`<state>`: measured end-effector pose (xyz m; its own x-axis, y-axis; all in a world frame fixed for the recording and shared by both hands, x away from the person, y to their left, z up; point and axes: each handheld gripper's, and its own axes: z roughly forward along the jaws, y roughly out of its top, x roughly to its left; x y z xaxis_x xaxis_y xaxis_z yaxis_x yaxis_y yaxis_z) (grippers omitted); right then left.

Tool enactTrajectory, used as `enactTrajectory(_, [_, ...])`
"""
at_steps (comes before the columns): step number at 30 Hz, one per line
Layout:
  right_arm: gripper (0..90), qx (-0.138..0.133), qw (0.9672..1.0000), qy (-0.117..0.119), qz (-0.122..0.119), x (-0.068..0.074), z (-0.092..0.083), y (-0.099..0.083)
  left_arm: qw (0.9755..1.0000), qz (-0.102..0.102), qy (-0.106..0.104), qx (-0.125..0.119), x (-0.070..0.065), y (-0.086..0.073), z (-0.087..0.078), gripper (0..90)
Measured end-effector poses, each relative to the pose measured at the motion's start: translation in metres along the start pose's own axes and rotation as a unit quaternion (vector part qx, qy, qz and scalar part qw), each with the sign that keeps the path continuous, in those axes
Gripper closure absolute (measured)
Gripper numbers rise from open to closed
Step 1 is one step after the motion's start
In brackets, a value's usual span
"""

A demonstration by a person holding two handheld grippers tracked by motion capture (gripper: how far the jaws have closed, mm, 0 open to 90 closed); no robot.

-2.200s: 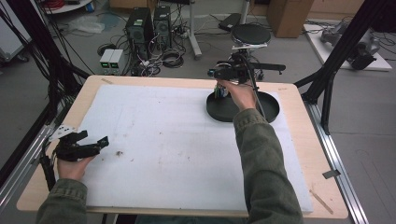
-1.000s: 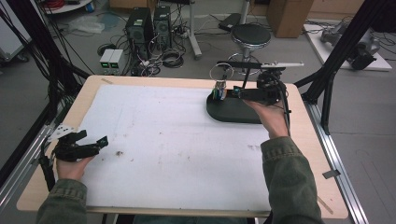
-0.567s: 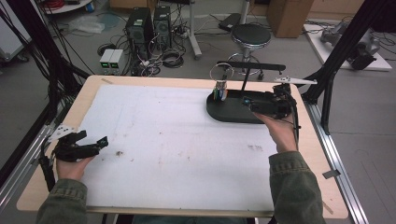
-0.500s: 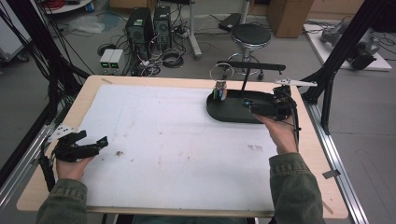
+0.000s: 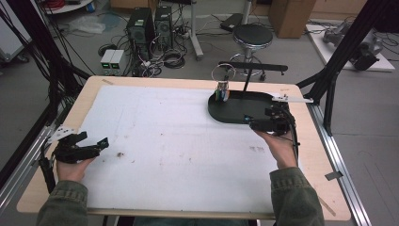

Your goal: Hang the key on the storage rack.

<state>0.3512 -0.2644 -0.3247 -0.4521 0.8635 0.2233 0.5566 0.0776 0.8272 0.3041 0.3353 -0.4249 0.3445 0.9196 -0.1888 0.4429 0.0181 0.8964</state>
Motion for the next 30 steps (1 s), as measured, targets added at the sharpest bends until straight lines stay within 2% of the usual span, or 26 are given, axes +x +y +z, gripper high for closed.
enactTrajectory(17, [0.5,0.011,0.9999,0.011,0.001,-0.002,0.002,-0.040,1.0000,0.002,-0.002,0.003,-0.001,0.000,0.000,1.7])
enactTrajectory(26, [0.5,0.018,0.9998,-0.001,0.002,-0.006,0.003,-0.061,1.0000,0.002,-0.002,0.004,-0.002,0.000,0.000,1.7])
enactTrajectory(30, [0.5,0.012,0.9998,-0.005,0.012,-0.007,0.002,-0.070,1.0000,0.004,-0.001,0.005,-0.002,0.000,0.000,1.7])
